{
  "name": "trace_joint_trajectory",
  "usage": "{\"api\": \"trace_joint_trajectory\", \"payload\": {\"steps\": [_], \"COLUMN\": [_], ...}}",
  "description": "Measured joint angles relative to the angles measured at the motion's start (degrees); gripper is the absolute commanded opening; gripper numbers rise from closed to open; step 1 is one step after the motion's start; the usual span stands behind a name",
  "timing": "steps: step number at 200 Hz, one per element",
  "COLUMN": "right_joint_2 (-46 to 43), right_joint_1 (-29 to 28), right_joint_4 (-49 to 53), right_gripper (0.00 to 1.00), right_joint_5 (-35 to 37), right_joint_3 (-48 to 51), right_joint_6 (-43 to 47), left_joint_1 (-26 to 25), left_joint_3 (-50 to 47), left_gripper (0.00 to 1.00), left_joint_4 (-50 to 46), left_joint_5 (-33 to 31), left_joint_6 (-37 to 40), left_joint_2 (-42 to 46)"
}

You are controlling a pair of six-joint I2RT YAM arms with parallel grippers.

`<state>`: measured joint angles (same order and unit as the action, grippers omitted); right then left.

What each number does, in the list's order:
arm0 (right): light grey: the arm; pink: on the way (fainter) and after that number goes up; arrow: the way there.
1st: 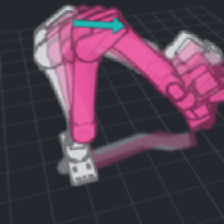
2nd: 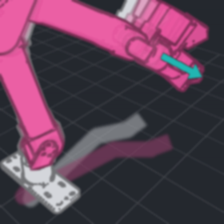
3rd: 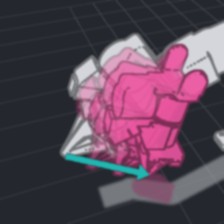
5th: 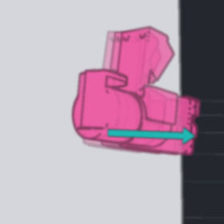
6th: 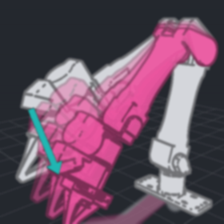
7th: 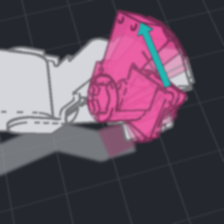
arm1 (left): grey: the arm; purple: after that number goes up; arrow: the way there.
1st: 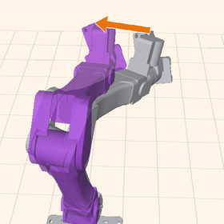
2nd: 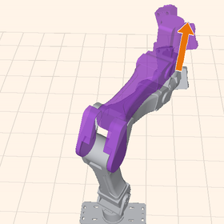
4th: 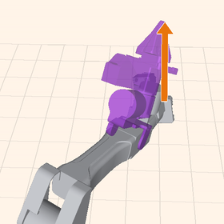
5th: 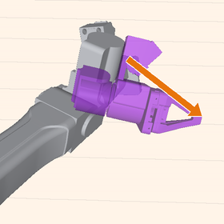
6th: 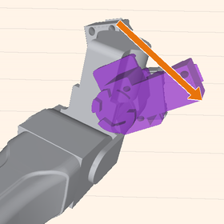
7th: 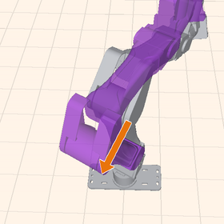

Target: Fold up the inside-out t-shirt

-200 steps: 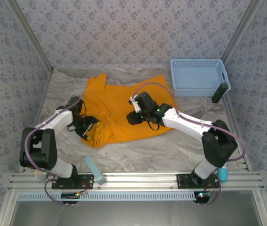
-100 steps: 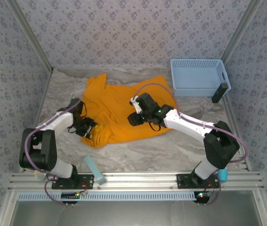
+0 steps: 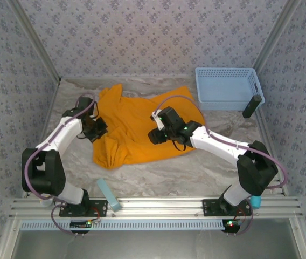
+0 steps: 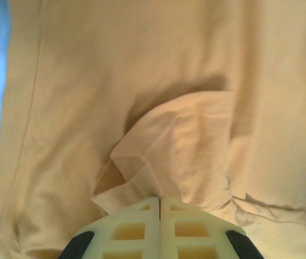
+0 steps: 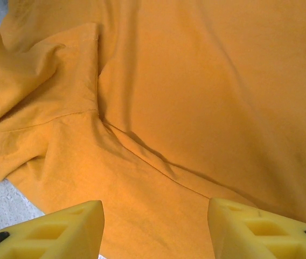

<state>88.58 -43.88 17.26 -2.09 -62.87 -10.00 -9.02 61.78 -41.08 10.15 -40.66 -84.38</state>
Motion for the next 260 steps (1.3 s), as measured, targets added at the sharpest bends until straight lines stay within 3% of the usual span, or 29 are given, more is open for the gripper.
{"api": "trace_joint_trajectory", "payload": {"steps": [41,60,98,102,106,110,115,117,120,150,179,203,226,260], "right_joint_2": [-0.5,-0.5,-0.7,-0.9,-1.0,-1.2,-1.3,-1.4,-1.4,-1.6,-2.0,-3.3,-2.7,8.8], "right_joint_1": [0.4,0.5,0.5,0.5,0.5,0.5,0.5,0.5,0.5,0.5,0.3,-0.5,-3.1,-10.8], "right_joint_4": [-1.2,-1.7,-2.5,-2.6,-2.6,-2.7,-2.7,-2.7,-2.7,-2.8,-2.7,-2.7,-3.3,-2.3], "right_gripper": [0.56,0.56,0.57,0.57,0.57,0.57,0.57,0.57,0.57,0.57,0.57,0.58,0.58,0.58], "right_joint_5": [0.7,0.7,0.6,0.6,0.7,0.8,0.8,0.8,0.8,0.9,1.3,0.9,-1.1,-2.2], "right_joint_3": [1.6,1.9,2.3,2.5,2.7,3.0,3.2,3.3,3.4,3.8,3.8,4.2,3.9,-7.7], "right_joint_6": [-0.1,-0.6,-1.5,-1.6,-1.6,-1.7,-1.9,-2.0,-2.1,-2.7,-2.6,0.0,6.7,20.7], "left_joint_1": [-7.5,-8.5,-8.0,-8.0,-8.0,-8.0,-8.0,-8.0,-8.0,-8.0,-7.1,-4.5,-0.2,5.2], "left_joint_3": [1.3,1.3,-1.1,-1.4,-1.9,-2.2,-2.4,-2.5,-2.5,1.4,2.9,-2.2,-9.1,-15.8], "left_gripper": [0.00,0.01,0.00,0.04,0.19,0.43,0.90,0.97,0.99,1.00,0.99,0.88,0.69,0.58], "left_joint_4": [1.8,4.5,11.7,12.3,13.0,13.5,14.0,14.1,14.2,11.7,4.0,-3.3,-9.2,-11.6], "left_joint_5": [-13.4,-18.6,-21.2,-21.0,-20.9,-20.9,-20.9,-20.9,-20.9,-19.3,-16.6,-13.5,-10.6,-6.4], "left_joint_6": [22.3,29.4,40.9,42.1,43.8,44.9,46.4,47.0,47.5,44.0,29.1,15.7,3.4,-4.6], "left_joint_2": [2.3,1.7,1.5,1.6,1.6,1.7,1.7,1.7,1.7,0.9,4.1,11.4,19.9,23.8]}}
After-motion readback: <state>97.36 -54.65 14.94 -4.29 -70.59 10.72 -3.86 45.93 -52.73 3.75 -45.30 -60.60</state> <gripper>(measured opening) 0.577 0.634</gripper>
